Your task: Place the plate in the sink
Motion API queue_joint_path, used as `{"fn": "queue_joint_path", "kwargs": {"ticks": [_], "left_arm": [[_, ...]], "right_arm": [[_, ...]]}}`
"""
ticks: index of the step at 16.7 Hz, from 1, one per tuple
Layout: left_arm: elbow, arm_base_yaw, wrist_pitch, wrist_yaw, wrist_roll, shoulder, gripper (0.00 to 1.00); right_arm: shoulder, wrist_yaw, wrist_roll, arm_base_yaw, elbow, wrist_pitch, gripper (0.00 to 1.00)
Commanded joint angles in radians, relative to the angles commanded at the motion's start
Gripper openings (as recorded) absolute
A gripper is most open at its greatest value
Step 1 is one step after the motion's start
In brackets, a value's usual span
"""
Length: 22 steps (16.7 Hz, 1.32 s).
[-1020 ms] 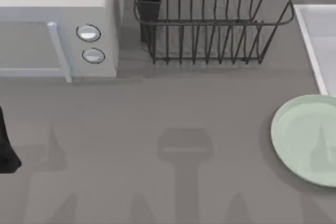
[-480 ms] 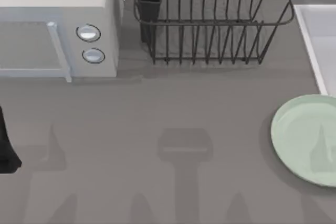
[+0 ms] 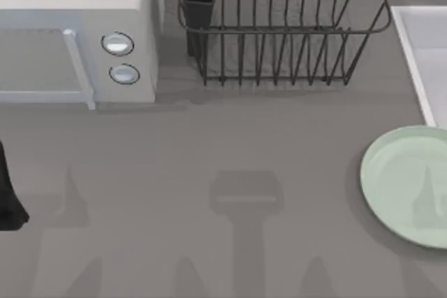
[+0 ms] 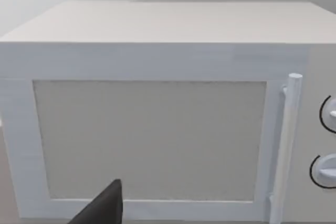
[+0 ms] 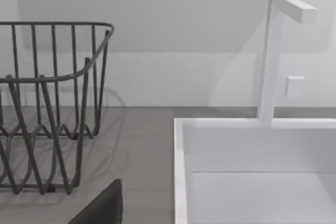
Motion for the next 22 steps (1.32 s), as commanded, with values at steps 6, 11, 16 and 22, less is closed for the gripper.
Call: {"fn": "queue_joint_path", "kwargs": {"ticks": [6, 11, 16, 22], "left_arm": [[0.0, 0.0, 0.0, 0.0, 0.0, 0.0, 1.0], [0.0, 0.0, 0.0, 0.0, 0.0, 0.0, 1.0], [0.0, 0.0, 0.0, 0.0, 0.0, 0.0, 1.0], [0.0, 0.0, 0.0, 0.0, 0.0, 0.0, 1.0]], "right_arm": [[0.0, 0.0, 0.0, 0.0, 0.0, 0.0, 1.0], [0.159, 0.0, 0.042, 0.041, 0.144, -0.114, 1.0], [0.561, 0.0, 0.134, 0.129, 0.455, -0.36, 1.0], [1.179, 0.0, 0.264, 0.255, 0.899, -0.709, 1.0]]}}
